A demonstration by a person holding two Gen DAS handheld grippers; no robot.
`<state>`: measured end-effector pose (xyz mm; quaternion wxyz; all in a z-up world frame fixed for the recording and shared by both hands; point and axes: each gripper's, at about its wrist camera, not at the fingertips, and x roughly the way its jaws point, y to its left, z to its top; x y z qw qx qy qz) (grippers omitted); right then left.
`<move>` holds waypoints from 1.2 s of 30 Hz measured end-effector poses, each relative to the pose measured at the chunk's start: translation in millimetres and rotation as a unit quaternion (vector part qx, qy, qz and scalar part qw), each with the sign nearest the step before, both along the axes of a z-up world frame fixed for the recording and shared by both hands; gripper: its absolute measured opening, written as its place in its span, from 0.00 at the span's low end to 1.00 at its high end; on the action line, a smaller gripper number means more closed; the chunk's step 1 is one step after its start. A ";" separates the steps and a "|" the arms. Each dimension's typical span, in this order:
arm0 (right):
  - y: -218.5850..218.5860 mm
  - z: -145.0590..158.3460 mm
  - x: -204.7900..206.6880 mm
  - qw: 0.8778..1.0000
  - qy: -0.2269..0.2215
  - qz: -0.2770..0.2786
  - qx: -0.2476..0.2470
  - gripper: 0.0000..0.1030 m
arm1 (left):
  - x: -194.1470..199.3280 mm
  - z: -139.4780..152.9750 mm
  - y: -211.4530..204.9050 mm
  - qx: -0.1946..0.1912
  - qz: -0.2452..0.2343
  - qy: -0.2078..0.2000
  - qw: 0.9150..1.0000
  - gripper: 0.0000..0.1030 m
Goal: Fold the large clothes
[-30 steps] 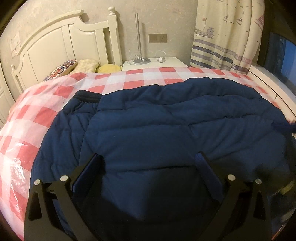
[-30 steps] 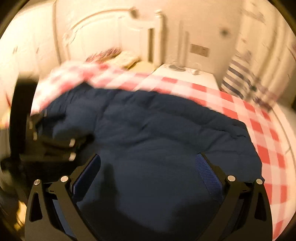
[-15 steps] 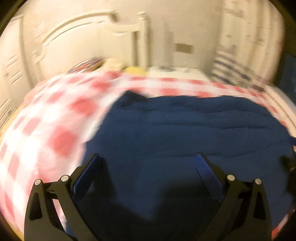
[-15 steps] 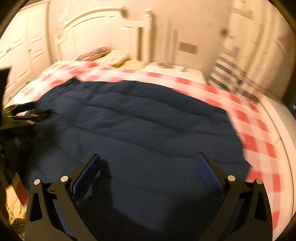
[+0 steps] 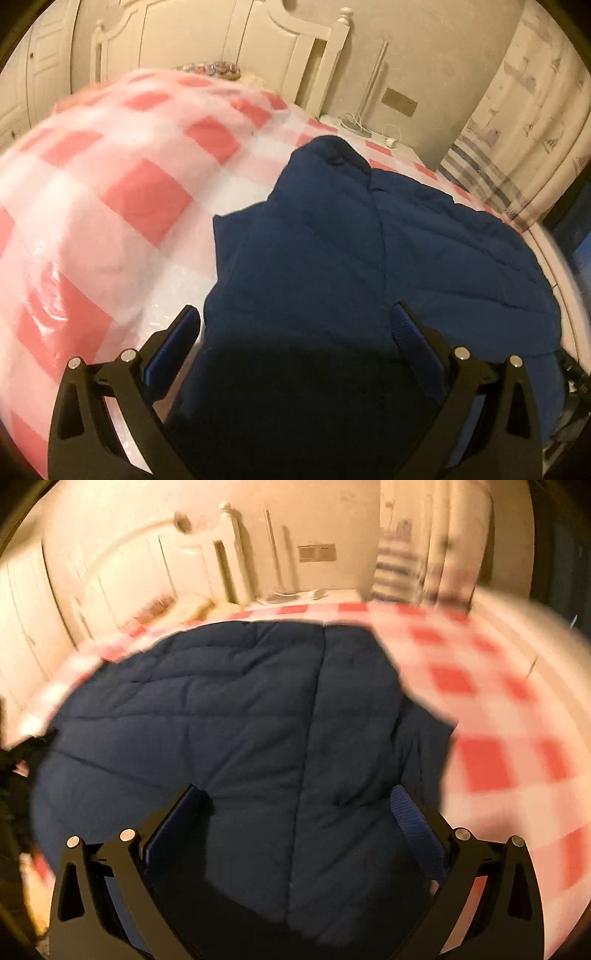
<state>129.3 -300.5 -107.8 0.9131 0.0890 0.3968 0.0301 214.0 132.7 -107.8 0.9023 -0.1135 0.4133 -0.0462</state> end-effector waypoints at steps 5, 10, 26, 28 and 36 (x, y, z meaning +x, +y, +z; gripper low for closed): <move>10.1 11.4 0.0 0.999 0.012 -0.030 -0.034 0.95 | -19.5 18.9 -15.4 0.066 0.040 -0.026 0.997 0.96; 61.2 45.5 -31.1 0.994 -0.071 0.012 -0.079 0.95 | -71.2 59.1 -63.3 0.076 -0.008 -0.119 0.990 0.98; 126.9 -1.5 -26.9 0.983 -0.031 0.117 -0.135 0.96 | -67.7 4.6 -146.2 0.181 -0.119 -0.057 0.975 0.98; 127.1 -1.7 -25.9 0.984 -0.031 0.117 -0.134 0.96 | -71.4 6.5 -146.1 0.175 -0.119 -0.058 0.976 0.98; 107.8 28.4 -51.6 0.985 -0.062 0.082 -0.137 0.95 | -97.9 27.4 -95.2 0.163 -0.058 -0.092 0.981 0.98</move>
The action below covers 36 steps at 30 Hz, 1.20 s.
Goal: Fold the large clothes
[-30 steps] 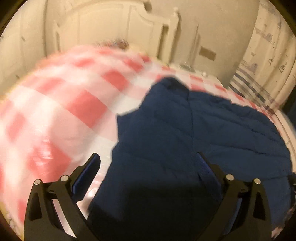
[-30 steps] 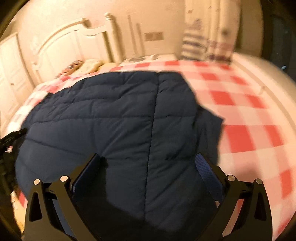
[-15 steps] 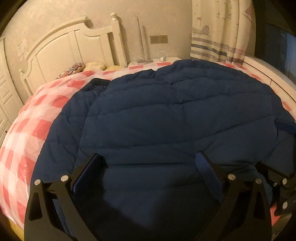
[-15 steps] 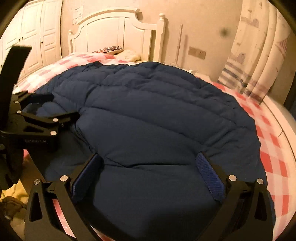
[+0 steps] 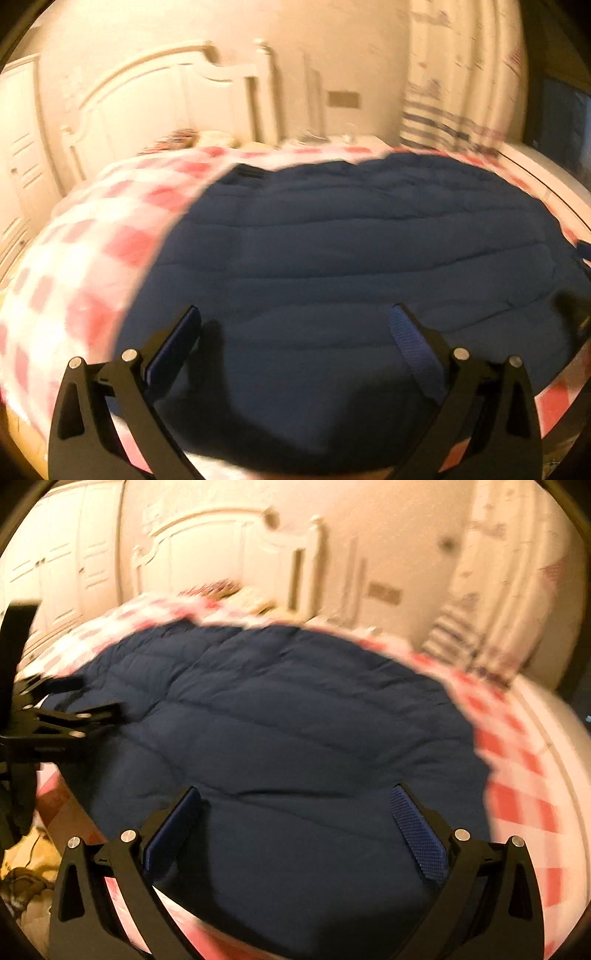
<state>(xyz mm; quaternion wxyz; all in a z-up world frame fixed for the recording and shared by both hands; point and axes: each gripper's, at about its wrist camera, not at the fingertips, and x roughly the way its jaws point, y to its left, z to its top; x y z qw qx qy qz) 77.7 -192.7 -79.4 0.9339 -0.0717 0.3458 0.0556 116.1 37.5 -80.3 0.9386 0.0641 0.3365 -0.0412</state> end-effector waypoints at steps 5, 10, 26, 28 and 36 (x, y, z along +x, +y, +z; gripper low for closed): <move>-61.3 -13.4 -9.6 0.996 0.029 -0.077 0.030 0.95 | -3.0 -22.2 47.1 -0.019 0.021 0.012 1.000 0.98; -78.1 -26.8 -8.1 0.992 0.043 -0.070 0.093 0.96 | -3.5 -23.7 37.3 0.023 0.026 0.000 0.999 0.98; 61.1 -11.7 -6.1 0.999 0.029 0.041 0.010 0.95 | -5.4 -24.8 40.7 0.003 0.023 0.006 1.000 0.98; 63.4 -21.5 -6.2 0.999 0.008 0.048 -0.007 0.96 | -5.7 -24.6 41.1 -0.001 0.021 0.007 1.000 0.98; 5.8 1.3 -25.9 1.000 -0.005 -0.021 0.016 0.95 | -5.8 -24.9 40.5 -0.006 0.021 0.008 1.000 0.98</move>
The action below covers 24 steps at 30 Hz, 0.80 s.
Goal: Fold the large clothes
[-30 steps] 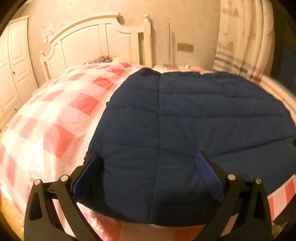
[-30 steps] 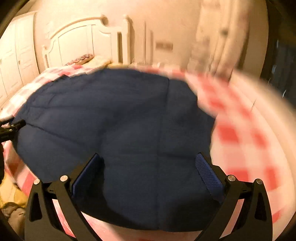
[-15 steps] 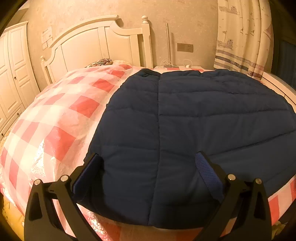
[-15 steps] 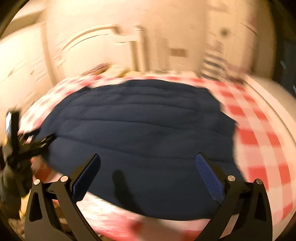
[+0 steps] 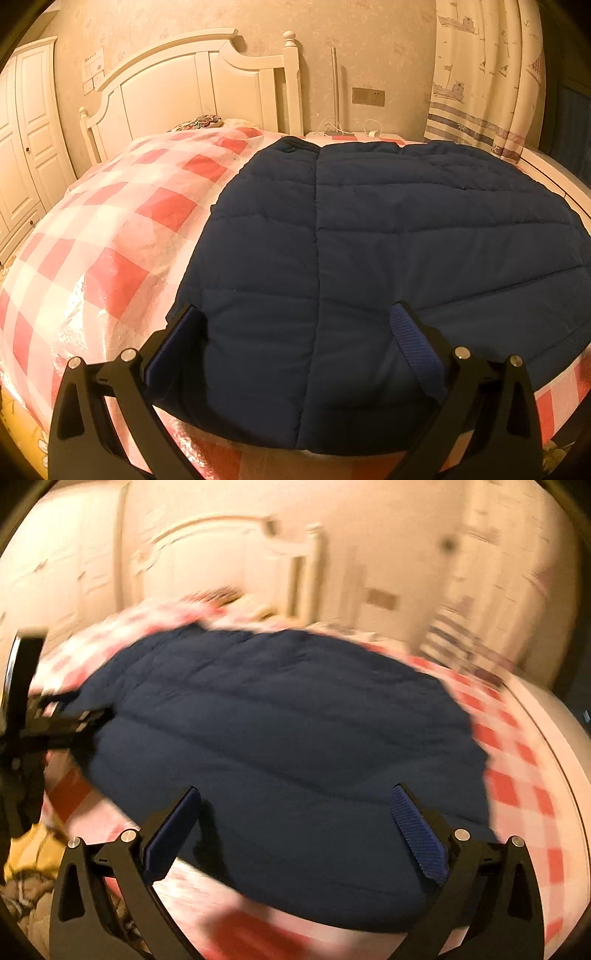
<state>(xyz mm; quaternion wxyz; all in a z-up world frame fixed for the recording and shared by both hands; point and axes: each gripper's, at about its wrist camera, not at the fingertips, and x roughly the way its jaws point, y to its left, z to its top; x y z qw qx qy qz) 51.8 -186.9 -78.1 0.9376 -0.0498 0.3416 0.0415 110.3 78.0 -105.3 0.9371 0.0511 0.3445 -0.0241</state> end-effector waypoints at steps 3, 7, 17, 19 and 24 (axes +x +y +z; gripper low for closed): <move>-46.0 -14.3 1.7 0.997 0.023 -0.066 0.020 0.95 | -0.2 -0.4 0.0 0.000 0.000 0.000 1.000 0.98; -69.8 -34.5 -3.5 0.997 0.012 -0.049 0.060 0.96 | -0.1 -0.6 0.1 0.002 0.001 0.000 1.000 0.98; -67.7 -36.1 -0.3 0.997 0.014 -0.050 0.058 0.96 | 20.2 64.7 -23.7 -0.022 -0.029 -0.020 0.999 0.98; -67.5 -36.7 -0.3 0.997 0.015 -0.049 0.057 0.96 | 51.2 78.3 -36.7 -0.010 -0.044 -0.021 0.999 0.98; -67.4 -36.2 -0.3 0.997 0.016 -0.047 0.056 0.96 | 161.0 52.1 -30.3 0.005 -0.001 0.060 0.998 0.98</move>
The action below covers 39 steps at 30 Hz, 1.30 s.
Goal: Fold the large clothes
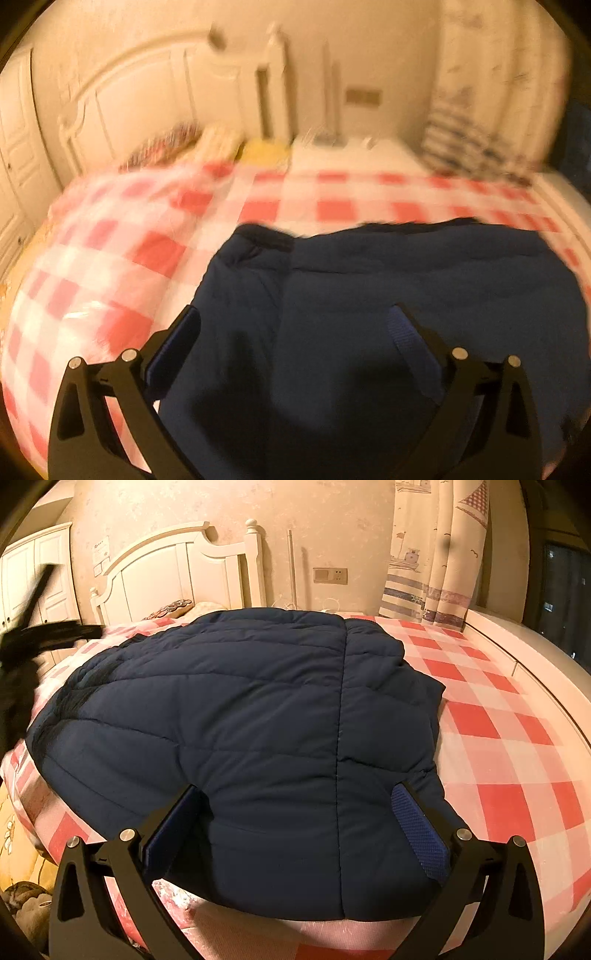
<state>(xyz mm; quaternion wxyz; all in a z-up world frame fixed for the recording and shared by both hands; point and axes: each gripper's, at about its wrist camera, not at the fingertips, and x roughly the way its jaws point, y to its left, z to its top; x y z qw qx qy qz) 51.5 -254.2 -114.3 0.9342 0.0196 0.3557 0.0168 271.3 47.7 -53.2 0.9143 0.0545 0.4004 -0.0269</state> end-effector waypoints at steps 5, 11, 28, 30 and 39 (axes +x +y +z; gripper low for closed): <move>-5.7 11.7 -0.6 1.000 0.020 0.019 0.015 0.95 | 33.2 -37.7 26.1 -0.063 0.019 0.073 0.995 0.98; -40.9 36.1 -47.5 0.993 -0.025 -0.018 0.113 0.95 | 31.3 -40.5 22.4 -0.050 0.016 0.068 0.996 0.98; -55.5 -10.1 -40.9 0.955 0.035 -0.039 0.291 0.93 | 28.9 -38.6 25.5 -0.060 0.015 0.068 0.996 0.98; -46.4 -11.6 -16.2 0.954 0.039 -0.045 0.292 0.94 | 28.6 -39.0 26.3 -0.062 0.014 0.068 0.996 0.98; -39.3 -15.4 36.2 0.940 -0.008 -0.090 0.328 0.70 | 24.9 -39.4 26.7 -0.064 0.023 0.062 0.996 0.98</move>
